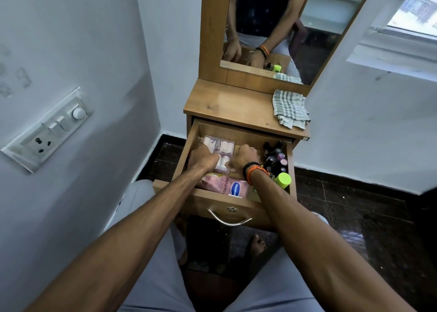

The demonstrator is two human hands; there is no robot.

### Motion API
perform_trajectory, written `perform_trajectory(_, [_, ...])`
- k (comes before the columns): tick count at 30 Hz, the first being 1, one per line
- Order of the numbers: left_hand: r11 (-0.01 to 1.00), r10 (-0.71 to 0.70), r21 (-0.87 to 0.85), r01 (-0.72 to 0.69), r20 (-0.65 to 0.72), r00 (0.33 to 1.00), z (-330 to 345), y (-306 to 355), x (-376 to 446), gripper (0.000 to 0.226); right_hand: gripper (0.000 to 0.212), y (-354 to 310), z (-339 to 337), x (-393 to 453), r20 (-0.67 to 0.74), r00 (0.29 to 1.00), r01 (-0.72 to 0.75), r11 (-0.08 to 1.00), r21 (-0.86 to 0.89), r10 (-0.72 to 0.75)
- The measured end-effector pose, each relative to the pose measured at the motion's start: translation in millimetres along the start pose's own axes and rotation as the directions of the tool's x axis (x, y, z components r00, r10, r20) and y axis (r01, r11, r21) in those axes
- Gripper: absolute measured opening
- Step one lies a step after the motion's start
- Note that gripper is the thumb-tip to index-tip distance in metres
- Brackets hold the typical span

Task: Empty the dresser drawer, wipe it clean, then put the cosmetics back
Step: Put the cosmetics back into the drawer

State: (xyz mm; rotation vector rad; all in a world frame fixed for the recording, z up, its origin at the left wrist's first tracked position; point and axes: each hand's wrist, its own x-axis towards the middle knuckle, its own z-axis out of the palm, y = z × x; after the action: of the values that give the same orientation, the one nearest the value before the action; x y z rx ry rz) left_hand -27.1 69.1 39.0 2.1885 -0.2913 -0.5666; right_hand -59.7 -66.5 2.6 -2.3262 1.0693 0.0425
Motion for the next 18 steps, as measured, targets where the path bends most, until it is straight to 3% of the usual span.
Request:
perform_trajectory(9, [1.0,0.021,-0.023,-0.02,0.02,1.0,-5,1,-9,0.02,0.006,-2,4,-15,-0.054,0.997,0.063,0.998,-0.02,-0.064])
perform_trajectory(18, [0.999,0.039,-0.008,-0.039,0.059,0.998,-10,1,-14,0.027,0.014,1,-2,-18,-0.029,0.999,0.032,0.997,0.074,-0.03])
